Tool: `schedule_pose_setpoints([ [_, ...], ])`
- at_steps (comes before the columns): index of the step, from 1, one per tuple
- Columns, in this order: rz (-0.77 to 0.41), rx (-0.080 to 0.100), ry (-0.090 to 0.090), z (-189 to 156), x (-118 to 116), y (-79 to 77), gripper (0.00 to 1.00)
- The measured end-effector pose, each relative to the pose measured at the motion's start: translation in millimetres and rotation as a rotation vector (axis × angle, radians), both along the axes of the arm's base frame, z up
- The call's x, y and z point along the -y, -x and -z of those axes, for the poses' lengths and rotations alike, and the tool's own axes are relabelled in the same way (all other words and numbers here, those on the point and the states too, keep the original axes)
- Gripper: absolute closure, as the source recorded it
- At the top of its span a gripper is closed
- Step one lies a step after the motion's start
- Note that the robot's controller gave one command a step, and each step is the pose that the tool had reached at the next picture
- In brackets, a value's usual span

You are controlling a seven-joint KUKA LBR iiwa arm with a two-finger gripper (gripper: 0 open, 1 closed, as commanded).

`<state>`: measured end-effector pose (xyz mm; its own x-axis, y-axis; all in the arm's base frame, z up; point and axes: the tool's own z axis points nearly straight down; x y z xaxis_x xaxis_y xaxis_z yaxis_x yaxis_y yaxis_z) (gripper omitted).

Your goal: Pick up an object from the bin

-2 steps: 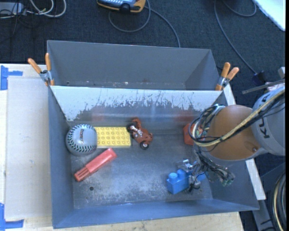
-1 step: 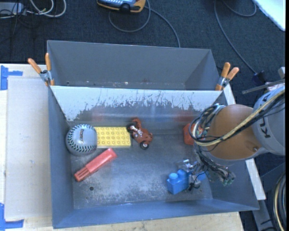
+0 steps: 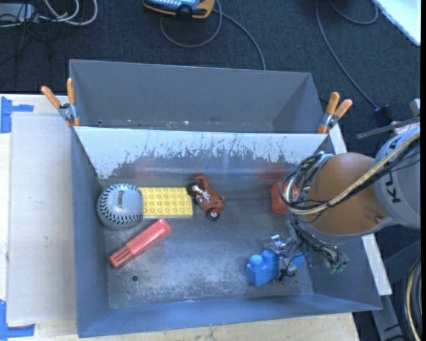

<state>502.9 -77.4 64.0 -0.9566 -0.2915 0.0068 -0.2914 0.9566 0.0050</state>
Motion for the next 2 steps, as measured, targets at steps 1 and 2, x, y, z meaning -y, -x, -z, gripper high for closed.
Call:
schedule_pose_setpoints([
  [1, 0.001, -0.003, -0.001, -10.6, -0.3, 0.7, 1.00],
  [2, 0.002, -0.006, -0.001, -25.2, -0.8, 1.5, 1.00],
])
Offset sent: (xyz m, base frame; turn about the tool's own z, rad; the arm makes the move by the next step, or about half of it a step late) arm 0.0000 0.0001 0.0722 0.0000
